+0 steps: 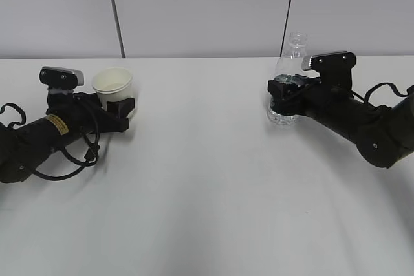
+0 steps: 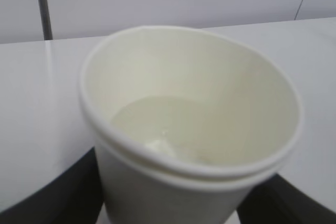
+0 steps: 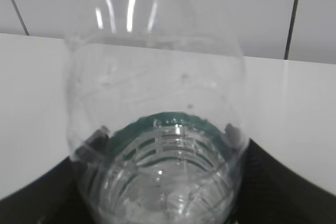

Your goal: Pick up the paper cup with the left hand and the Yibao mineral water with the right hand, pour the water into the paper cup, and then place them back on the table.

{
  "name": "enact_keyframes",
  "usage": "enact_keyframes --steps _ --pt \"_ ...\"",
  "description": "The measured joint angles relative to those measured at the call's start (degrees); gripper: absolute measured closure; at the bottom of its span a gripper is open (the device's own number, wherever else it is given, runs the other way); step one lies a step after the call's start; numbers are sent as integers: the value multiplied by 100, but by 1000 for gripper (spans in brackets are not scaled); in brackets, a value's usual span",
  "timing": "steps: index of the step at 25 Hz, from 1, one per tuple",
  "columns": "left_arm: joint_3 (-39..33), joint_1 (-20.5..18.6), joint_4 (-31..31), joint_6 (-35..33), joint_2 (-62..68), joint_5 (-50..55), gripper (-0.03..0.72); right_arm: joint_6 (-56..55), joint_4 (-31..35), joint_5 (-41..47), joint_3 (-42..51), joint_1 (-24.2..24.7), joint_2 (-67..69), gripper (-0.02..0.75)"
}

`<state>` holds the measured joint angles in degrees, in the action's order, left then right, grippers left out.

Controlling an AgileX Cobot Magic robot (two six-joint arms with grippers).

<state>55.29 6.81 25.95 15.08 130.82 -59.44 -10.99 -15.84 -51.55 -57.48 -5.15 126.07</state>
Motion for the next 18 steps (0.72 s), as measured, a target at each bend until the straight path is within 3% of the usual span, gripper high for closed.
enact_keyframes --steps 10,15,18 --pt "3 0 -6 -6 11 -27 235 0 0 0 0 0 0 257" --pt "3 0 -193 -6 29 -37 92 0 0 0 0 0 0 257" --pt "3 0 -254 -6 29 -37 63 0 0 0 0 0 0 257"
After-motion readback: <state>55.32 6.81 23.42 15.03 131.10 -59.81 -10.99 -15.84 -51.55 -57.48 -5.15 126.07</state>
